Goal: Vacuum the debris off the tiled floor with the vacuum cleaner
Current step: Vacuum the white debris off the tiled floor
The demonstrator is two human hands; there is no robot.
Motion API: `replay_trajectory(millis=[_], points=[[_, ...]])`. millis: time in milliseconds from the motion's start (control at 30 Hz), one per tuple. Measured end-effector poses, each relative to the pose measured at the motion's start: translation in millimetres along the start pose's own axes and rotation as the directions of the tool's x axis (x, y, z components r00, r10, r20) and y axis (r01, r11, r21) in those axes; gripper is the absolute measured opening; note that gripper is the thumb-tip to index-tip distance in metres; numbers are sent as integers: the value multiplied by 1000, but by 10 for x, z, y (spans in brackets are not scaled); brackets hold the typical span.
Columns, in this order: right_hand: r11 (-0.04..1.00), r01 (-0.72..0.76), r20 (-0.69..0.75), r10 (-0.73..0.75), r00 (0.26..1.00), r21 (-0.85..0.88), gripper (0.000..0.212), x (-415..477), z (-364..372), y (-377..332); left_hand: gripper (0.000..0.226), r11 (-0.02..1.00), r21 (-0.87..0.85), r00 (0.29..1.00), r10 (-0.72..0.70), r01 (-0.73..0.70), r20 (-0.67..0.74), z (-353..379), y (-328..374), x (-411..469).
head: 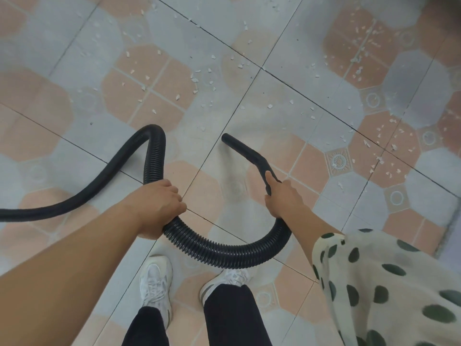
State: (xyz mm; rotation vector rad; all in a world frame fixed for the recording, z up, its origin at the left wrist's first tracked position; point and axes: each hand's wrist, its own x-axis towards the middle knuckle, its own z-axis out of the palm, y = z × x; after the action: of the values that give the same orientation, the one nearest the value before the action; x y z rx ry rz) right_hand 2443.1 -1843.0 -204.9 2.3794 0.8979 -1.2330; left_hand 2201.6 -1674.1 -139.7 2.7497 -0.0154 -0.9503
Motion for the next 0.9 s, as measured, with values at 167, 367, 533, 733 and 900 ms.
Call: replay_trajectory(millis=[167, 367, 533, 733, 900], points=[[997, 59, 0, -59, 998, -49, 69, 68, -143, -234, 11, 998, -62, 999, -5, 8, 44, 36, -77, -141], [987, 102, -20, -105, 994, -122, 66, 229, -323, -603, 10, 995, -102, 1000, -12, 10, -14, 99, -379, -252], [981, 123, -47, -131, 990, -148, 66, 312, -423, -1010, 5, 995, -88, 999, -44, 45, 14, 226, -745, -406], [970, 138, -66, -154, 986, -200, 66, 368, -492, -1592, 11, 974, -196, 993, -109, 114, 38, 454, -1074, -797], [955, 155, -77, -179, 981, -251, 67, 420, -539, -2045, 11, 955, -250, 988, -148, 157, 53, 558, -1336, -1045]])
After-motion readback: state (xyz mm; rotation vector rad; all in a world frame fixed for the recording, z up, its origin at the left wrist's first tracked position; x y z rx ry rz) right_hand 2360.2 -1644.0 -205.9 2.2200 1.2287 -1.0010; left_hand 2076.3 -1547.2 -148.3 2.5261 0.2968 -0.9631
